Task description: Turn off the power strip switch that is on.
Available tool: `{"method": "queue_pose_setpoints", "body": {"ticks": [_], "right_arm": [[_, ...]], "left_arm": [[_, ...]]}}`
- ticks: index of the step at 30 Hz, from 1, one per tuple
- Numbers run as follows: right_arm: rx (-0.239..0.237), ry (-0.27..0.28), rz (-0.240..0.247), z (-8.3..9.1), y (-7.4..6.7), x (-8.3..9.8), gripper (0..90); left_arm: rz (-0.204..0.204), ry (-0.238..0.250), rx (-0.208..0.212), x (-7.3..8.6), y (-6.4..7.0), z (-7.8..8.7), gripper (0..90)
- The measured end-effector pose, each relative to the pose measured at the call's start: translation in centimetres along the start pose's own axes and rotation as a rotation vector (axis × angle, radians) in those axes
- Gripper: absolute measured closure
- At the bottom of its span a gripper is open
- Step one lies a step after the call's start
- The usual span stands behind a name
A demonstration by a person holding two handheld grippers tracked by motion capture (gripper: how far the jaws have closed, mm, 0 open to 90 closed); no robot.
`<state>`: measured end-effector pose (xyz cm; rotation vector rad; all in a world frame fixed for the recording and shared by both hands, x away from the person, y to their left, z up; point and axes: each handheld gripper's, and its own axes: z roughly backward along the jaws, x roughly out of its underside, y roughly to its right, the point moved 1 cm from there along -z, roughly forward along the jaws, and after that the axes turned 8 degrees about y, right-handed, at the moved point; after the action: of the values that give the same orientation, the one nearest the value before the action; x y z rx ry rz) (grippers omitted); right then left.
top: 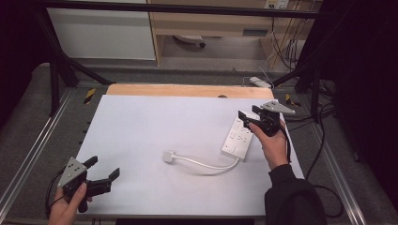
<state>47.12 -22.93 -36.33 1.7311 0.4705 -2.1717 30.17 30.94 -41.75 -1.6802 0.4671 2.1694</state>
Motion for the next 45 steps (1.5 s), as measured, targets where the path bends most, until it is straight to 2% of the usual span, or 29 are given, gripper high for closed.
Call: {"method": "queue_pose_setpoints", "body": {"ticks": [3, 6, 7, 9, 10, 21, 35, 45], "right_arm": [[-0.005, -0.001, -0.002, -0.4, 0.1, 0.1, 45.6], [-0.008, -0.003, 0.001, -0.6, 0.1, 0.2, 49.7], [-0.009, -0.009, 0.005, -0.9, 0.1, 0.3, 54.3], [-0.011, -0.011, 0.006, -1.0, 0.1, 0.3, 56.5], [-0.012, -0.017, 0.008, -1.3, 0.1, 0.5, 60.8], [-0.019, -0.051, 0.023, -2.5, 0.3, 1.3, 77.2], [-0.025, -0.087, 0.038, -3.4, 0.4, 2.0, 87.7], [-0.011, -0.12, 0.048, -4.0, 0.7, 2.8, 90.0]], "left_arm": [[-0.003, -0.001, 0.0, 0.0, 0.0, 0.0, 5.3], [-0.003, 0.0, 0.0, 0.0, 0.0, 0.0, 5.3], [-0.004, -0.001, 0.0, 0.0, 0.0, 0.0, 5.3], [-0.003, 0.0, 0.0, 0.0, 0.0, 0.0, 5.3], [-0.004, 0.0, 0.0, 0.0, 0.0, 0.0, 5.3], [-0.003, 0.0, 0.002, 0.0, 0.0, 0.0, 5.3], [-0.006, -0.001, 0.002, 0.0, 0.1, 0.0, 5.3], [-0.006, -0.001, 0.002, 0.0, 0.0, 0.0, 5.3]]}}
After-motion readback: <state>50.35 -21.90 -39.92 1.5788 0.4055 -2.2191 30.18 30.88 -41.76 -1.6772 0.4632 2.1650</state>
